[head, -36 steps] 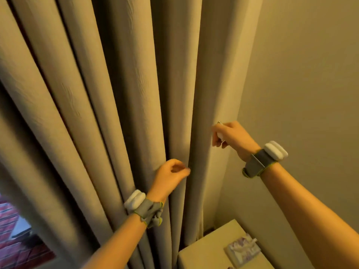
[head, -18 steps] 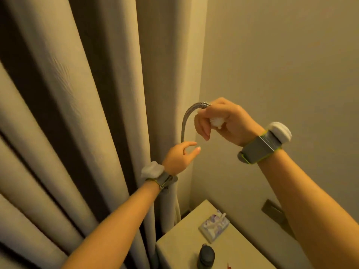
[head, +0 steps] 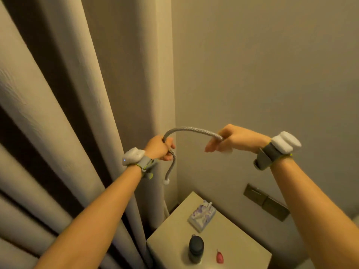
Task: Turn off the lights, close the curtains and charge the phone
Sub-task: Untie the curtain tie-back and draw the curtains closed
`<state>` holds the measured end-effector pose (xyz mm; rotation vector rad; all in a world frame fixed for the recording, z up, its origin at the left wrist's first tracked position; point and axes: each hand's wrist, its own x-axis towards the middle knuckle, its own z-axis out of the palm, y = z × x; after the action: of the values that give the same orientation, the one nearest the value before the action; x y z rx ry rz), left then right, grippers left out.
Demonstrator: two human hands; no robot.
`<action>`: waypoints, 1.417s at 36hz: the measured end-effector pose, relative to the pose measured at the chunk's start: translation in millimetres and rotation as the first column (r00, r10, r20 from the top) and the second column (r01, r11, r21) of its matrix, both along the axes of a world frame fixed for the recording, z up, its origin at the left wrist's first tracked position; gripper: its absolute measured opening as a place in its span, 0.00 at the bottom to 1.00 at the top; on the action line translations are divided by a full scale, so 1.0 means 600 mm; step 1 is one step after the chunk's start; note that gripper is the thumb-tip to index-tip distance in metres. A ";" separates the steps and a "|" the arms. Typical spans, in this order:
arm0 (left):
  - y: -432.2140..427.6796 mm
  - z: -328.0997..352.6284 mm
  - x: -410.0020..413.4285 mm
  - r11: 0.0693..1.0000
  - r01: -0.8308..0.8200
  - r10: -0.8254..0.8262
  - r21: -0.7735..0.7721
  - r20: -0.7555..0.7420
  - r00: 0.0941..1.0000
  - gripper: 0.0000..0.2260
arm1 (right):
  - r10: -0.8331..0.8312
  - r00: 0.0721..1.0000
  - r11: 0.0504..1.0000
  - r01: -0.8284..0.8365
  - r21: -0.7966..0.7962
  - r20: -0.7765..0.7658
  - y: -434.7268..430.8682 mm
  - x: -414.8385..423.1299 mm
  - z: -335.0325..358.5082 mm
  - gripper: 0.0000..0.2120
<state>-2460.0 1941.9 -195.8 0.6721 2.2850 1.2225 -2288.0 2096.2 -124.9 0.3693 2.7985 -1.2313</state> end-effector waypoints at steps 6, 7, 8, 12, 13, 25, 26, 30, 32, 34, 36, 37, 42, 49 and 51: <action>0.011 -0.034 0.036 0.997 0.080 -0.081 0.020 0.403 0.911 0.13 | -0.031 0.960 0.999 0.039 -0.023 0.278 -0.025 -0.019 -0.138 0.37; 0.015 -0.050 0.037 0.996 0.087 -0.083 0.012 0.434 0.897 0.12 | -0.014 0.959 0.996 0.039 -0.083 0.284 -0.032 -0.027 -0.164 0.40; 0.016 -0.054 0.039 0.994 0.108 -0.103 0.016 0.444 0.890 0.11 | 0.010 0.962 0.991 0.027 -0.133 0.272 -0.041 -0.031 -0.178 0.40; 0.016 -0.098 0.037 0.990 0.135 -0.128 0.026 0.537 0.834 0.11 | 0.044 0.979 0.912 0.042 -0.409 0.197 -0.070 -0.049 -0.256 0.26; 0.017 -0.108 0.035 0.991 0.127 -0.122 0.031 0.562 0.818 0.12 | 0.000 0.984 0.888 0.082 -0.453 0.179 -0.070 -0.055 -0.276 0.22; 0.005 -0.284 0.014 0.962 -0.239 0.051 0.134 0.767 0.639 0.14 | -0.156 0.916 0.791 0.339 -0.509 0.368 -0.051 -0.107 -0.494 0.06; 0.004 -0.294 0.014 0.947 -0.288 0.075 0.144 0.771 0.632 0.13 | -0.181 0.914 0.823 0.343 -0.453 0.364 -0.044 -0.109 -0.494 0.06; -0.006 -0.392 0.006 0.884 -0.460 0.204 0.083 0.817 0.540 0.12 | -0.195 0.898 0.899 0.324 -0.293 0.393 -0.010 -0.138 -0.555 0.05; -0.010 -0.445 0.002 0.837 -0.543 0.218 0.064 0.872 0.439 0.12 | -0.164 0.890 0.938 0.274 -0.212 0.426 0.003 -0.154 -0.595 0.03; -0.015 -0.496 0.003 0.765 -0.642 0.192 0.041 0.938 0.289 0.12 | -0.116 0.872 0.968 0.206 -0.142 0.475 0.011 -0.165 -0.639 0.06; -0.023 -0.529 0.008 0.687 -0.727 0.151 -0.006 0.979 0.134 0.11 | -0.080 0.847 0.980 0.162 -0.112 0.526 0.010 -0.165 -0.667 0.08; -0.026 -0.556 0.010 0.649 -0.760 0.145 -0.040 0.987 0.072 0.11 | -0.057 0.830 0.986 0.133 -0.097 0.554 0.008 -0.167 -0.692 0.10; -0.050 -0.663 0.013 0.603 -0.777 0.223 -0.180 0.973 -0.052 0.11 | 0.036 0.753 0.999 -0.013 -0.041 0.657 -0.015 -0.167 -0.792 0.17; -0.064 -0.810 0.013 0.901 -0.380 0.418 -0.212 0.658 0.626 0.13 | 0.171 0.646 0.966 -0.257 0.001 0.744 -0.017 -0.197 -0.885 0.20; -0.072 -0.843 0.012 0.946 -0.253 0.322 -0.203 0.494 0.807 0.18 | 0.190 0.617 0.952 -0.306 0.010 0.764 -0.018 -0.201 -0.911 0.19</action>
<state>-2453.0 1898.9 -701.8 -0.0743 2.0094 1.1924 -2408.9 2085.4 -671.7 0.3702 2.0898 -0.5948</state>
